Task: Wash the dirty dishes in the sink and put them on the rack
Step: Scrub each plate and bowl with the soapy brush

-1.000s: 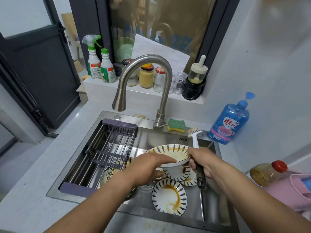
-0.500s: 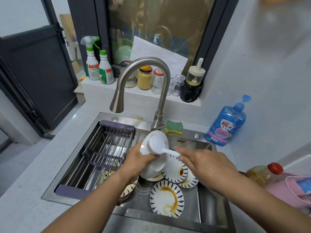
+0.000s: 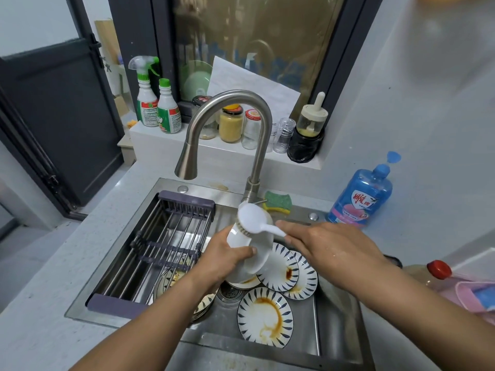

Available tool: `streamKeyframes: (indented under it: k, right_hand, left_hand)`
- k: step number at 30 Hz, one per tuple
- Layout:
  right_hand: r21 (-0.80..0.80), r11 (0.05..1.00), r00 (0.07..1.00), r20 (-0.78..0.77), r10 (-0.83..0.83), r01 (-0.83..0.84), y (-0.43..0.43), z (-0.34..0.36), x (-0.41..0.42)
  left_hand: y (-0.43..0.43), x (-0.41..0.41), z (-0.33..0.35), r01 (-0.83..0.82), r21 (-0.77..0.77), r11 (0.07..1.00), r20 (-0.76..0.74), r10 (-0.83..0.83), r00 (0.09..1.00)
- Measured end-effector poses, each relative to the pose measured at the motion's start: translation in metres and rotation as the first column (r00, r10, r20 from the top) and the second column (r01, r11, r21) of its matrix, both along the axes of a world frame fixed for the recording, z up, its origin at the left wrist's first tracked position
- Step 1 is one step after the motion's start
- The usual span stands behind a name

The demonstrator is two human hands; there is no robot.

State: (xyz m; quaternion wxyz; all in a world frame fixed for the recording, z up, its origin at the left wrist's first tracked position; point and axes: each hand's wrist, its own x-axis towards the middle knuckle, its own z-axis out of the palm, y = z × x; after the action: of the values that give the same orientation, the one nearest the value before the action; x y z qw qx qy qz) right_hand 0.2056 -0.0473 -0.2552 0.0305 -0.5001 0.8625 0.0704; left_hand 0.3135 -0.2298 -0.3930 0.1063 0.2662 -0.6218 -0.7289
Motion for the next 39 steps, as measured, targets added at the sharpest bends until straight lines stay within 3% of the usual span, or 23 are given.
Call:
streamKeyframes:
  k: [3,7,12,15,21,29,33,36,39]
  right_hand:
    - [0.03,1.0,0.999,-0.032,0.0,0.001,-0.005,0.003,-0.006]
    - [-0.024,0.996,0.996,0.036,-0.087,0.088,-0.001,0.008,-0.026]
    - [0.032,0.998,0.997,-0.036,0.062,-0.06,-0.005,0.008,-0.001]
    - [0.024,1.0,0.999,-0.052,0.011,-0.01,-0.006,0.004,-0.011]
    - [-0.019,0.977,0.971,0.115,-0.211,0.215,0.012,-0.001,-0.038]
    - [-0.112,0.958,0.947,0.221,-0.235,0.264,0.014,-0.004,-0.038]
    - [-0.338,0.81,0.811,0.525,-0.26,0.478,0.0,-0.004,-0.035]
    - [-0.295,0.749,0.641,0.736,-0.218,0.594,-0.01,-0.011,-0.036]
    - [-0.242,0.758,0.564,0.803,-0.194,0.606,-0.014,-0.012,-0.038]
  left_hand:
    - [-0.003,0.001,-0.001,0.006,-0.036,0.999,0.01,-0.006,1.0]
    - [-0.007,0.002,0.001,-0.001,-0.024,1.0,-0.003,0.001,1.0]
    - [-0.004,0.003,0.002,0.014,-0.051,0.999,0.012,-0.014,1.0]
    - [-0.004,0.003,0.003,-0.005,-0.048,0.999,0.007,0.005,1.0]
    - [-0.003,0.001,0.017,-0.137,0.262,0.955,-0.097,0.167,0.981]
    - [-0.001,-0.002,0.02,-0.173,0.522,0.835,-0.15,0.289,0.945]
    - [0.003,-0.001,0.02,-0.067,0.633,0.771,-0.215,0.258,0.942]
    - [0.009,0.001,0.02,0.037,0.679,0.733,-0.275,0.207,0.939]
    - [0.014,0.006,0.018,0.095,0.66,0.745,-0.302,0.148,0.942]
